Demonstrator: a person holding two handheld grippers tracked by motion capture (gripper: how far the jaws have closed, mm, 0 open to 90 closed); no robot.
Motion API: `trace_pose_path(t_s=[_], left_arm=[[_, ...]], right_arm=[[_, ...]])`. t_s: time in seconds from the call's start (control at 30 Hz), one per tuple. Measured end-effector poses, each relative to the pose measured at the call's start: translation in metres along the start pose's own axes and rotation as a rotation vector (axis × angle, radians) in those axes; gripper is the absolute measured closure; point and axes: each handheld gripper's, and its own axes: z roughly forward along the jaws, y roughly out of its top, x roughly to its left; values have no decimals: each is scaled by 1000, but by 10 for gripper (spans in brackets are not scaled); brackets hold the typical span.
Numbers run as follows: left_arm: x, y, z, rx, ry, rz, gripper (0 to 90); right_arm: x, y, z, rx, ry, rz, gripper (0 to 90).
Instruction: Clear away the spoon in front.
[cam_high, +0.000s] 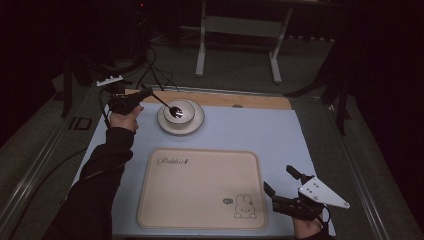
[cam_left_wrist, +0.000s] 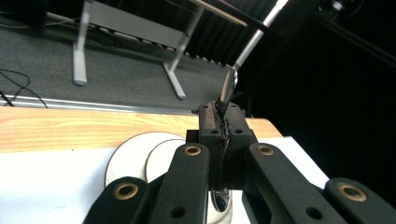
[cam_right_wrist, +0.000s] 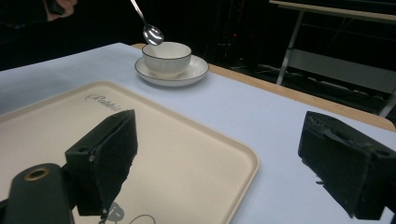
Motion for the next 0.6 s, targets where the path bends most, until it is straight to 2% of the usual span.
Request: trace_pose_path(t_s=[0.03, 0.1, 0.2, 0.3, 0.6], left_arm=[[0, 0, 0, 0, 0, 0, 896], [-5, 3, -6, 27, -30, 26, 896], [-7, 4, -9, 29, -41, 31, 896], [-13, 8, -19, 39, -68, 55, 896], [-26, 12, -36, 107, -137, 124, 896]], right_arm=[[0, 0, 0, 0, 0, 0, 117], [0, 0, 0, 0, -1, 1, 117], [0, 0, 0, 0, 0, 2, 117], [0, 0, 0, 0, -2, 2, 117], [1, 0, 1, 1, -1, 1, 117]])
